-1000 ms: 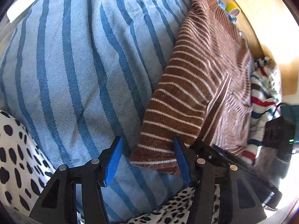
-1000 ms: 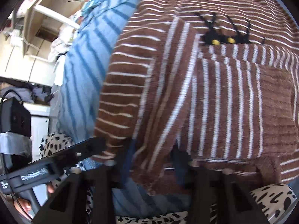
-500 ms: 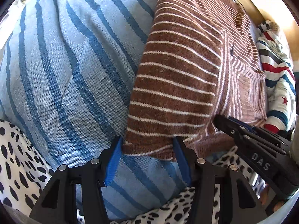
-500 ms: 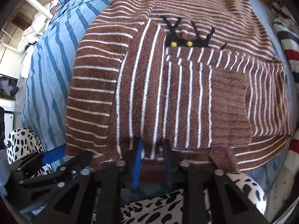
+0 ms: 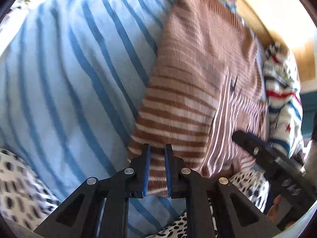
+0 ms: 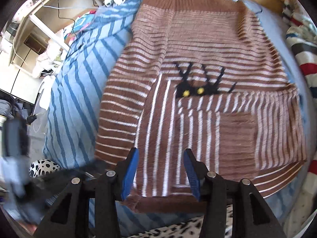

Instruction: Fold clothes

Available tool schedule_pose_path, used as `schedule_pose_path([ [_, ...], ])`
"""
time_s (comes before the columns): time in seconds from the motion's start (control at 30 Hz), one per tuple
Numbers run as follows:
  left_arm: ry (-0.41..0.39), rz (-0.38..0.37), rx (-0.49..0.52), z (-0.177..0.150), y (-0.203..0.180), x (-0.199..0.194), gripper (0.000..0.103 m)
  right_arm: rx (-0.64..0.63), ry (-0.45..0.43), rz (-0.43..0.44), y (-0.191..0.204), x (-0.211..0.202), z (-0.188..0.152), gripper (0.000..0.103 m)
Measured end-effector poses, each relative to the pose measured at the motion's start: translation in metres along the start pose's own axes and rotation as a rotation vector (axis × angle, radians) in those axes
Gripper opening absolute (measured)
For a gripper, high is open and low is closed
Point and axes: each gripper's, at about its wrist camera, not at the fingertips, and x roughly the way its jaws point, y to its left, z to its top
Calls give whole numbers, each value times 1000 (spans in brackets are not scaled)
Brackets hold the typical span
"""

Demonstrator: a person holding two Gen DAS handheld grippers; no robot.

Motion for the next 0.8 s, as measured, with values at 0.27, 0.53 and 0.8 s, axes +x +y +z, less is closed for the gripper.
schedule_pose_path([
  [0.27, -1, -52, -46, 11, 10, 11, 14, 58, 114, 67, 3, 45, -15, 65],
  [0.53, 18, -140, -89, 15, 9, -4, 14, 40, -12, 115, 9, 2, -19, 13],
  [0.8, -10, -88, -31, 5, -13, -28, 15, 120, 51, 76, -17, -3, -9, 13],
])
